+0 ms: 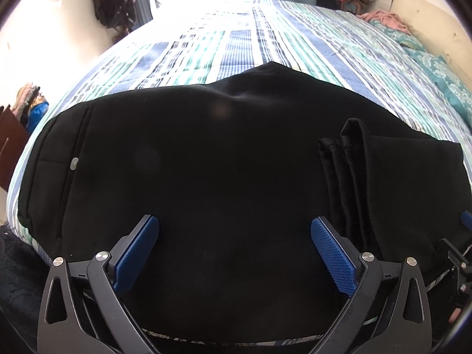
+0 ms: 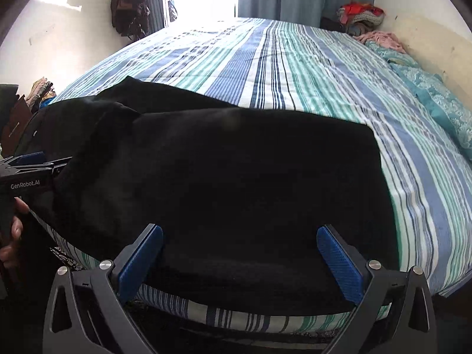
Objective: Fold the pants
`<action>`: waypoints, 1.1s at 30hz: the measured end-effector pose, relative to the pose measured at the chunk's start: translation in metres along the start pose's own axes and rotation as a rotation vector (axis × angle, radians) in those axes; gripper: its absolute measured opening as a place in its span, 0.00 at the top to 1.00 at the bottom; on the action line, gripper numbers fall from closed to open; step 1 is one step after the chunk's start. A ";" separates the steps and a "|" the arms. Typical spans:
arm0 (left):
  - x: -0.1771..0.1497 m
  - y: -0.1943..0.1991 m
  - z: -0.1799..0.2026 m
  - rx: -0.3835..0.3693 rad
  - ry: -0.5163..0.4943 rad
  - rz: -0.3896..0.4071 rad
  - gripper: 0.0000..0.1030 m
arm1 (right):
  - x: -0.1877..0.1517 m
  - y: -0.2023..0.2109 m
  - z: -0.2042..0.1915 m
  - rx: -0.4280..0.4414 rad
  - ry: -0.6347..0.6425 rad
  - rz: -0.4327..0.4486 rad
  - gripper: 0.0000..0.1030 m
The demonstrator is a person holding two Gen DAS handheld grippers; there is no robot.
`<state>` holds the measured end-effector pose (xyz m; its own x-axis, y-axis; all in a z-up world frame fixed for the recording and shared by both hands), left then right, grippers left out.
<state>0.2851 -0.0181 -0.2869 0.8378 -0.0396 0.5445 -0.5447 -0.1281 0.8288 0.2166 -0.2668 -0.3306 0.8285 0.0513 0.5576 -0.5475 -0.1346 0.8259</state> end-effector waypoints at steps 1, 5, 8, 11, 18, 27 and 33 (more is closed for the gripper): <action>-0.001 0.000 0.000 0.001 0.004 0.001 0.00 | 0.000 -0.001 0.003 0.014 -0.025 0.001 0.00; -0.001 0.001 0.000 0.018 0.009 -0.007 0.00 | -0.002 -0.004 0.003 0.007 -0.018 -0.001 0.00; -0.002 0.001 -0.001 0.019 0.007 -0.011 0.00 | -0.002 -0.005 0.002 0.002 -0.021 -0.001 0.00; -0.002 0.000 -0.001 0.010 -0.003 -0.014 0.00 | -0.002 -0.006 0.002 -0.008 -0.018 0.004 0.00; -0.003 -0.001 0.001 0.006 -0.020 -0.018 0.00 | -0.002 -0.007 0.002 -0.023 -0.017 0.011 0.00; -0.004 -0.001 0.001 0.014 -0.024 -0.012 0.00 | -0.002 -0.007 0.002 -0.029 -0.013 0.020 0.00; -0.003 -0.001 0.001 0.001 -0.032 -0.029 0.00 | -0.002 -0.007 0.002 -0.029 -0.013 0.021 0.00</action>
<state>0.2832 -0.0192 -0.2900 0.8541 -0.0679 0.5157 -0.5200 -0.1303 0.8442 0.2192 -0.2681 -0.3374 0.8184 0.0359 0.5736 -0.5675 -0.1072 0.8164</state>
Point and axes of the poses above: each gripper's, at about its wrist camera, not at the fingertips, and y roughly against the way its jaws point, z to its right, x to its top, the point moved 7 cm from there along -y, roughly the way its jaws point, and after that the axes turned 6 degrees about x, right-handed, at the moved point
